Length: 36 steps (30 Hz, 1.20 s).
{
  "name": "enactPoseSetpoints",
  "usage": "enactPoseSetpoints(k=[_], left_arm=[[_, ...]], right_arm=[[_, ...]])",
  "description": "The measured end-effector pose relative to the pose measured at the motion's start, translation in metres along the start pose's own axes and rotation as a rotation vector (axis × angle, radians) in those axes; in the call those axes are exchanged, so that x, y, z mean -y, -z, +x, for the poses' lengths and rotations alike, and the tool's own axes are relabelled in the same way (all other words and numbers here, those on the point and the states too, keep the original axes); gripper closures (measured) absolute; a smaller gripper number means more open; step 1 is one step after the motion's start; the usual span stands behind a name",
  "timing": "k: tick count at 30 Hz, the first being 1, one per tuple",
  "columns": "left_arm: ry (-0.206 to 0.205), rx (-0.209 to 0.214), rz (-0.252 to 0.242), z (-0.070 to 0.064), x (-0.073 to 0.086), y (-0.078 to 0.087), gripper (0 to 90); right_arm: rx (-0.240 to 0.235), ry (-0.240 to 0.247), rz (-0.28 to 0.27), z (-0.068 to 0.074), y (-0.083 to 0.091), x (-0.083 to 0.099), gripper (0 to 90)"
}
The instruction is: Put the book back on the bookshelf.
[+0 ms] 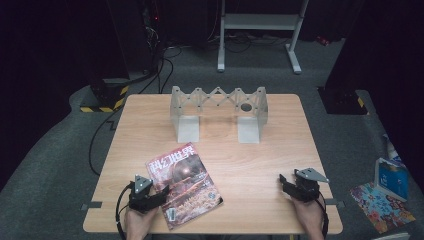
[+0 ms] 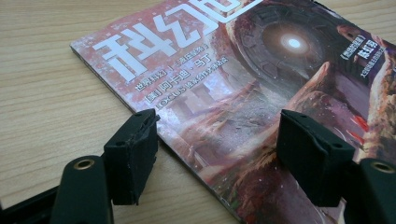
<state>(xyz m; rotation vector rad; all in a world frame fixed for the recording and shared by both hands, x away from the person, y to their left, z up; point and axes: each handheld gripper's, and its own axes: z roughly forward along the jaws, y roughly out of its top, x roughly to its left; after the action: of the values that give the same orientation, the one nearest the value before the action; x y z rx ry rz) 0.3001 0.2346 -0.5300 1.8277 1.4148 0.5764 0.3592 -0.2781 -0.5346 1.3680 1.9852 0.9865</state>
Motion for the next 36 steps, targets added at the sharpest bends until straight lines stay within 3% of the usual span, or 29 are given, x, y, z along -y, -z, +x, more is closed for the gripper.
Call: enactPoseSetpoints(k=[36], left_arm=[[-0.050,0.044,0.006,-0.029,-0.019,-0.026,28.4]], right_arm=[[-0.001,0.001,0.000,0.000,0.000,0.000,35.5]])
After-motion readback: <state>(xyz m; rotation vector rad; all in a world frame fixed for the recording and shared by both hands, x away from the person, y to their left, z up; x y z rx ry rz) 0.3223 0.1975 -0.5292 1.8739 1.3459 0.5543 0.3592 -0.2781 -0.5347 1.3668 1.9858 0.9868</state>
